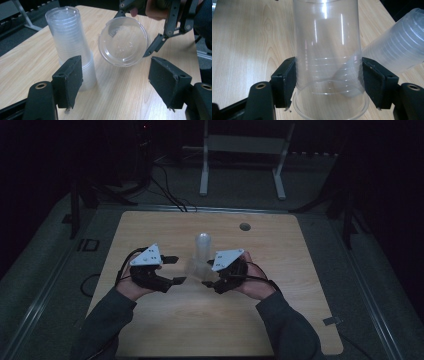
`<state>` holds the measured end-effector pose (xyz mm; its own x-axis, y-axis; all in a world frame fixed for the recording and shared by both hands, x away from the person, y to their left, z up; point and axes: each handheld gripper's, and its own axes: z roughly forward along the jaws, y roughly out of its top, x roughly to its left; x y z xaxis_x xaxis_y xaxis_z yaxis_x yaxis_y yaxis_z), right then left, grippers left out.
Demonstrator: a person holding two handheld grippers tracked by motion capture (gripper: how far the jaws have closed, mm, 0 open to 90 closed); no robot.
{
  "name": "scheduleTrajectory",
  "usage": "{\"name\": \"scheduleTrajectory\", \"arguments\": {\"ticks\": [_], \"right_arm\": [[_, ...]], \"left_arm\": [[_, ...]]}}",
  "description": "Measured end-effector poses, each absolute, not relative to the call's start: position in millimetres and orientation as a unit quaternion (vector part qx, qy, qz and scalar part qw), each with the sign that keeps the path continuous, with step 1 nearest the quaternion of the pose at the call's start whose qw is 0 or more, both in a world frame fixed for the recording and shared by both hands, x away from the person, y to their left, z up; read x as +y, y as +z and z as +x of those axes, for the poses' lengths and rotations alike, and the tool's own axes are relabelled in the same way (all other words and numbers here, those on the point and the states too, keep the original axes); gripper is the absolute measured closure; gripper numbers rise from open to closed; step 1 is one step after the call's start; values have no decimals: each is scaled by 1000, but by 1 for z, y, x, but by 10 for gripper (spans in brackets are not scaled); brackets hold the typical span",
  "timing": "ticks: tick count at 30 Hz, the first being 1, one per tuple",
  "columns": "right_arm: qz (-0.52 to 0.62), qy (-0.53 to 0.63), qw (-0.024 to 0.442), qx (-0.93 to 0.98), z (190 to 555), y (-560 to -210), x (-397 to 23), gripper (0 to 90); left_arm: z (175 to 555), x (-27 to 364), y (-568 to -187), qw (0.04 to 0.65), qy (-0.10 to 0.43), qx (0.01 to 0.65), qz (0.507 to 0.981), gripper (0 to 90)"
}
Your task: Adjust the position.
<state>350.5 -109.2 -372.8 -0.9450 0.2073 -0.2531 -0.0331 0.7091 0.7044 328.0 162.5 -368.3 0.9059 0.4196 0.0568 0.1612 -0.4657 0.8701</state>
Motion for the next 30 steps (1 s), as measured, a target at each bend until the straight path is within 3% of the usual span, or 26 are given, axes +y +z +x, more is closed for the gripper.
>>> {"name": "scheduleTrajectory", "arguments": {"ticks": [30], "right_arm": [[36, 311, 129, 941, 362, -369, -104, 323]], "left_arm": [[328, 152, -372, 433, 147, 148, 877, 273]]}}
